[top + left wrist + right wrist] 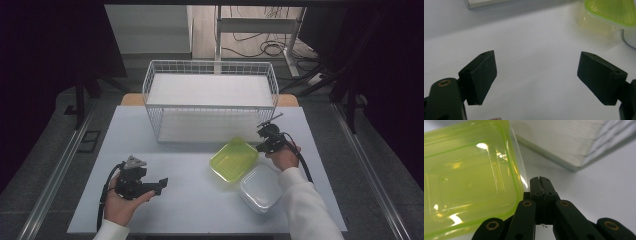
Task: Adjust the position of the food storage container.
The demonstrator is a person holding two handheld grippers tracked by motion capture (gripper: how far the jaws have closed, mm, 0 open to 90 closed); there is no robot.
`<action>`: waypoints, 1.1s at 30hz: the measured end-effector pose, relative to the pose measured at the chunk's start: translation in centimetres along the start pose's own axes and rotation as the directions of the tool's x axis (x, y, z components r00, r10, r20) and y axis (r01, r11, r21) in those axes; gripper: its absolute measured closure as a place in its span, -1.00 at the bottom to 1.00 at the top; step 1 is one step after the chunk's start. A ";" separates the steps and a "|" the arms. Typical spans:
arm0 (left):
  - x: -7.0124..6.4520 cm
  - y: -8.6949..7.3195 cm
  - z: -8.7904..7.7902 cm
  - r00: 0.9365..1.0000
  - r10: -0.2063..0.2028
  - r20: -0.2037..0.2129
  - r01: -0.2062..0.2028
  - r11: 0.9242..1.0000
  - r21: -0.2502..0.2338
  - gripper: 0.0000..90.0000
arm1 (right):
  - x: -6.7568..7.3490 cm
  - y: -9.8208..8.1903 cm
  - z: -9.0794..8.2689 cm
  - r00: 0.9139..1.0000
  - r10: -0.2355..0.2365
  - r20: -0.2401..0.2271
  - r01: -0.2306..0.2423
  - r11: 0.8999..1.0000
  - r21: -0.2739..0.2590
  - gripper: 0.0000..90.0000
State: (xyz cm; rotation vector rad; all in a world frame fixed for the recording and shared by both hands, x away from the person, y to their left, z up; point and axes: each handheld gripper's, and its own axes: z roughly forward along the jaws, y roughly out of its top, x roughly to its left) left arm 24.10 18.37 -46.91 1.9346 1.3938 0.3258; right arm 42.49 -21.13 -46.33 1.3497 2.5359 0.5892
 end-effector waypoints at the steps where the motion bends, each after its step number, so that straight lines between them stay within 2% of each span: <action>1: 0.0 0.0 0.0 1.000 0.000 0.000 0.000 1.000 0.000 -0.64 | 0.3 0.0 0.0 1.000 -0.009 -0.007 0.009 1.000 0.004 0.97; 11: -0.3 0.0 0.6 1.000 0.014 0.002 -0.014 1.000 0.020 -0.65 | 2.1 -0.2 0.3 0.995 -0.081 -0.052 0.083 0.996 0.034 0.97; 19: -0.3 -0.1 0.8 1.000 0.016 0.001 -0.016 0.999 0.029 -0.65 | 3.3 -0.2 0.3 0.992 -0.113 -0.053 0.116 0.992 0.044 0.97; 21: -0.2 -0.1 0.8 1.000 0.016 0.001 -0.016 0.999 0.032 -0.65 | 4.3 0.0 0.3 0.989 -0.138 -0.055 0.141 0.989 0.048 0.97; 23: -0.2 -0.1 0.8 1.000 0.016 0.001 -0.016 0.999 0.032 -0.65 | 4.6 0.1 0.3 0.987 -0.148 -0.058 0.151 0.987 0.051 0.97; 27: -0.1 -0.1 0.8 1.000 0.011 0.000 -0.011 0.999 0.032 -0.65 | 6.1 0.6 0.2 0.979 -0.195 -0.061 0.199 0.978 0.062 0.97; 33: 0.1 -0.2 0.9 1.000 0.004 -0.001 -0.004 0.999 0.034 -0.65 | 7.5 1.0 0.3 0.973 -0.217 -0.079 0.223 0.972 0.072 0.97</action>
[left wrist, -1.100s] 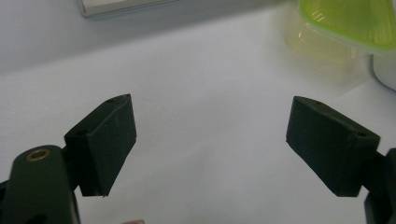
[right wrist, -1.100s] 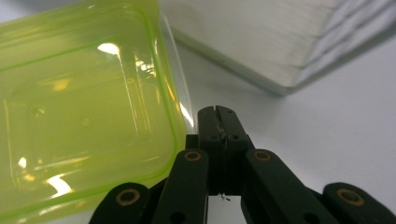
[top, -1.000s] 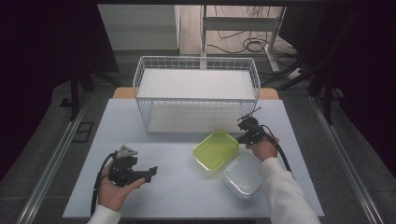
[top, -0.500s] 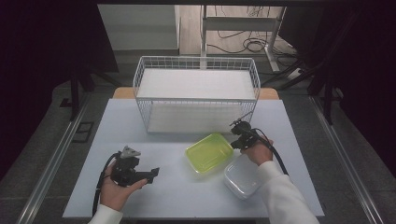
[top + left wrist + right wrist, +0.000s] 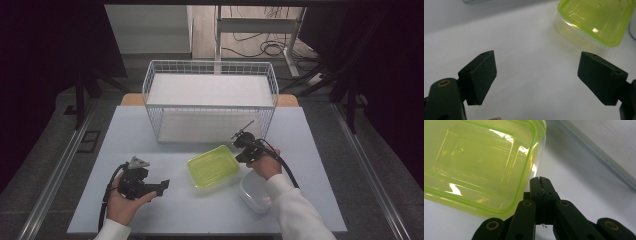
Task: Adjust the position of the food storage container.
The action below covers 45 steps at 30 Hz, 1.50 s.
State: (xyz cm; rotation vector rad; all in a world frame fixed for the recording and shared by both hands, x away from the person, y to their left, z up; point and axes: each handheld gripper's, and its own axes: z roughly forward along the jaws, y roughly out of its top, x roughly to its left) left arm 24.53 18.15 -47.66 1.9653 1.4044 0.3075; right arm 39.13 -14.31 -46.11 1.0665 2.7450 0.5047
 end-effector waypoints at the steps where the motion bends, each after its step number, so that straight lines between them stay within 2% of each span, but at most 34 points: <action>1: 0.1 0.0 0.0 1.000 -0.003 -0.001 0.003 1.000 0.000 -0.66 | 0.4 0.3 0.0 1.000 -0.008 -0.006 0.008 1.000 -0.001 0.97; 11: 0.4 -0.1 0.0 1.000 -0.020 -0.001 0.020 1.000 0.002 -0.67 | 2.9 1.1 -0.1 0.999 -0.048 -0.016 0.048 0.999 0.015 0.97; 21: 0.6 -0.1 0.1 1.000 -0.031 0.001 0.031 0.999 0.004 -0.67 | 3.1 1.1 0.1 0.998 -0.029 -0.056 0.030 1.000 0.003 0.97; 22: 0.7 -0.1 0.2 0.999 -0.032 0.001 0.032 0.999 0.006 -0.67 | 3.1 1.1 0.1 0.997 -0.021 -0.071 0.021 1.000 -0.001 0.97; 30: 0.9 -0.2 0.1 0.999 -0.037 0.000 0.037 0.999 0.004 -0.67 | 3.2 1.1 0.2 0.997 -0.018 -0.080 0.017 1.000 -0.008 0.97; 33: 1.1 -0.2 0.0 0.999 -0.048 0.000 0.048 0.999 -0.003 -0.67 | 3.0 0.9 0.1 0.996 -0.011 -0.089 0.010 1.000 -0.016 0.97; 34: 1.3 -0.2 -0.3 0.997 -0.072 0.008 0.072 0.997 -0.023 -0.67 | 2.9 0.6 -0.4 0.997 -0.002 -0.075 -0.001 0.999 -0.032 0.97; 37: 1.5 -0.1 -0.6 0.996 -0.092 0.016 0.093 0.995 -0.042 -0.65 | 2.6 0.3 -1.1 0.996 0.012 -0.085 -0.016 0.998 -0.054 0.96; 38: 1.8 -0.1 -0.9 0.994 -0.104 0.026 0.105 0.993 -0.057 -0.64 | 2.2 -0.1 -2.1 0.994 0.035 -0.100 -0.044 0.995 -0.094 0.84; 39: 1.8 -0.1 -0.9 0.994 -0.104 0.026 0.105 0.993 -0.057 -0.64 | 2.2 -0.1 -2.1 0.994 0.035 -0.100 -0.044 0.995 -0.094 0.84; 40: 1.9 -0.1 -1.1 0.993 -0.111 0.033 0.113 0.992 -0.059 -0.64 | 2.0 -0.3 -2.4 0.993 0.044 -0.108 -0.055 0.993 -0.105 0.73; 43: 2.2 0.0 -1.3 0.989 -0.137 0.060 0.141 0.988 -0.066 -0.63 | 1.4 -1.0 -3.5 0.988 0.093 -0.127 -0.113 0.980 -0.166 0.21; 44: 2.2 0.0 -1.4 0.986 -0.149 0.076 0.154 0.986 -0.065 -0.62 | 1.0 -1.5 -4.0 0.978 0.134 -0.159 -0.164 0.967 -0.194 0.00; 45: 2.2 0.1 -1.5 0.984 -0.156 0.086 0.162 0.985 -0.066 -0.61 | 0.8 -1.7 -4.1 0.972 0.147 -0.181 -0.183 0.962 -0.202 -0.06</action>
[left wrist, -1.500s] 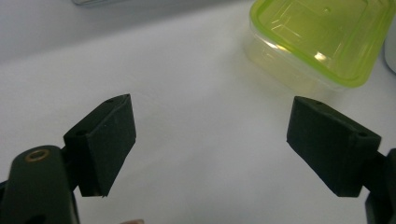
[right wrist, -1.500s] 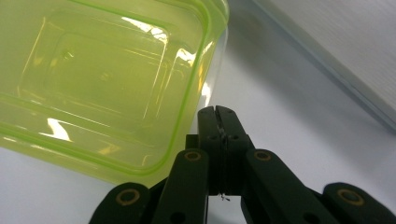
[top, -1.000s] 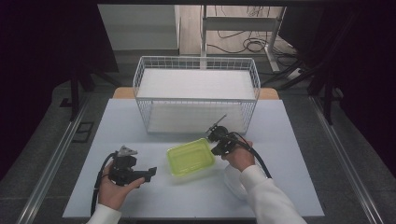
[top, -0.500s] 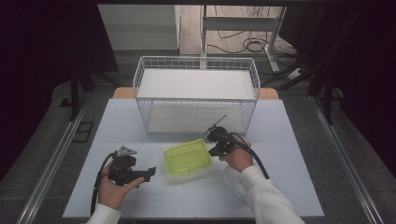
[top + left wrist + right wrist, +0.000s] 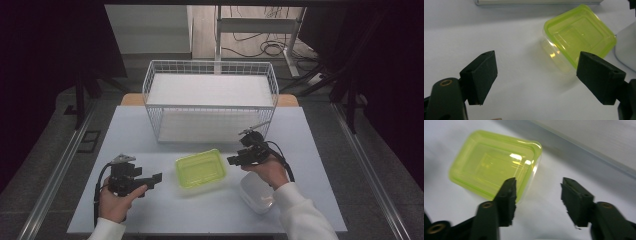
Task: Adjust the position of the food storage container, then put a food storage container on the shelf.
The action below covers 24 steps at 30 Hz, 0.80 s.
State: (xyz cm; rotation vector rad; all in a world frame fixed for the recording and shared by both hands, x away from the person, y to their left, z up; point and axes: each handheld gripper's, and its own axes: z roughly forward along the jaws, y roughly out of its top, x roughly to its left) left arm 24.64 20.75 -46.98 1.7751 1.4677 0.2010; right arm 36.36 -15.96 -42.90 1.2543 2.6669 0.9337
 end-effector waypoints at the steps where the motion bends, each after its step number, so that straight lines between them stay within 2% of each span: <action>1: 0.0 0.0 0.0 1.000 0.000 0.000 0.000 1.000 0.000 -0.61 | -0.2 -0.1 -0.1 1.000 0.018 -0.021 -0.018 1.000 -0.008 -0.12; 3: -0.1 0.1 -0.2 1.000 -0.009 0.015 0.009 1.000 -0.015 -0.60 | -0.4 -0.3 -0.3 0.999 0.029 -0.034 -0.029 0.999 -0.014 -0.17; 7: -0.4 0.2 -0.4 1.000 -0.022 0.011 0.022 0.999 -0.034 -0.57 | -0.9 -0.7 -0.4 0.997 0.052 -0.050 -0.054 0.998 -0.033 -0.29; 11: -0.4 0.2 -0.5 0.999 -0.036 0.010 0.036 0.999 -0.034 -0.58 | -0.9 -0.8 -0.5 0.997 0.050 -0.061 -0.053 0.998 -0.040 -0.32; 14: -0.5 0.4 -0.2 0.997 -0.065 0.033 0.066 0.997 -0.039 -0.59 | -0.7 -0.7 -0.3 0.996 0.048 -0.073 -0.051 0.998 -0.038 -0.34; 17: -0.6 0.6 0.4 0.992 -0.098 0.075 0.100 0.995 -0.028 -0.55 | -0.6 -0.6 0.1 0.996 0.051 -0.076 -0.054 0.998 -0.030 -0.35; 19: -0.8 0.9 0.9 0.990 -0.107 0.090 0.110 0.994 -0.020 -0.53 | -0.7 -0.5 0.6 0.995 0.057 -0.083 -0.059 0.998 -0.014 -0.34; 24: -0.7 1.2 2.4 0.985 -0.137 0.105 0.136 0.991 0.023 -0.52 | -1.0 -0.2 1.9 0.993 0.075 -0.096 -0.074 0.997 0.019 -0.29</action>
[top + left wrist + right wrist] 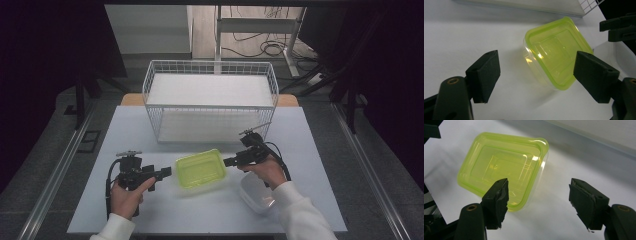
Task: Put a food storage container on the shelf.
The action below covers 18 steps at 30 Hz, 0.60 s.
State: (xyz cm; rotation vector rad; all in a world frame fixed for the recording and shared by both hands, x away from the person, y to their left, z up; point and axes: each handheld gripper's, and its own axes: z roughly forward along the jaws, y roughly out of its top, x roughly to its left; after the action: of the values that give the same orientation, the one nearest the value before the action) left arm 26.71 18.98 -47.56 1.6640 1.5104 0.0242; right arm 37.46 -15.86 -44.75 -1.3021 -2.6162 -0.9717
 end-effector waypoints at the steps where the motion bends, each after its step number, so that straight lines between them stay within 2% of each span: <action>1: 0.1 0.0 0.3 1.000 -0.012 -0.001 0.012 1.000 0.006 -0.52 | -0.1 0.0 0.2 1.000 0.005 -0.003 -0.005 1.000 0.005 -0.29; 2: 0.2 0.0 0.6 1.000 -0.018 0.004 0.018 1.000 0.018 -0.52 | -0.1 0.1 0.4 1.000 0.007 -0.006 -0.007 1.000 0.011 -0.28; 4: 0.5 0.1 1.1 0.998 -0.057 0.025 0.056 0.998 0.030 -0.51 | -0.1 0.2 0.7 1.000 0.011 -0.012 -0.011 1.000 0.014 -0.27; 5: 0.6 0.1 1.4 0.994 -0.098 0.044 0.097 0.995 0.025 -0.49 | -0.1 0.2 0.8 1.000 0.015 -0.014 -0.014 1.000 0.018 -0.27; 6: 0.8 0.0 1.7 0.991 -0.121 0.054 0.119 0.992 0.029 -0.45 | -0.1 0.4 0.9 1.000 0.015 -0.015 -0.014 1.000 0.020 -0.26; 9: 0.9 0.2 2.6 0.989 -0.140 0.041 0.137 0.989 0.055 -0.42 | -0.1 0.6 1.2 1.000 0.017 -0.023 -0.017 1.000 0.022 -0.24; 14: 1.1 0.4 3.6 0.981 -0.188 0.052 0.184 0.979 0.083 -0.31 | 0.2 1.3 1.9 0.999 0.027 -0.025 -0.026 0.999 0.038 -0.17; 18: 1.0 0.3 4.0 0.979 -0.192 0.061 0.186 0.978 0.097 -0.25 | 0.2 1.5 2.3 0.999 0.034 -0.026 -0.033 0.998 0.045 -0.14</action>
State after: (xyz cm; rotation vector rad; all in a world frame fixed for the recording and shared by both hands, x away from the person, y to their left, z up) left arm 29.37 17.56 -50.37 1.5680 1.6309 -0.2067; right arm 38.93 -13.74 -45.80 -1.3093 -2.5726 -0.9138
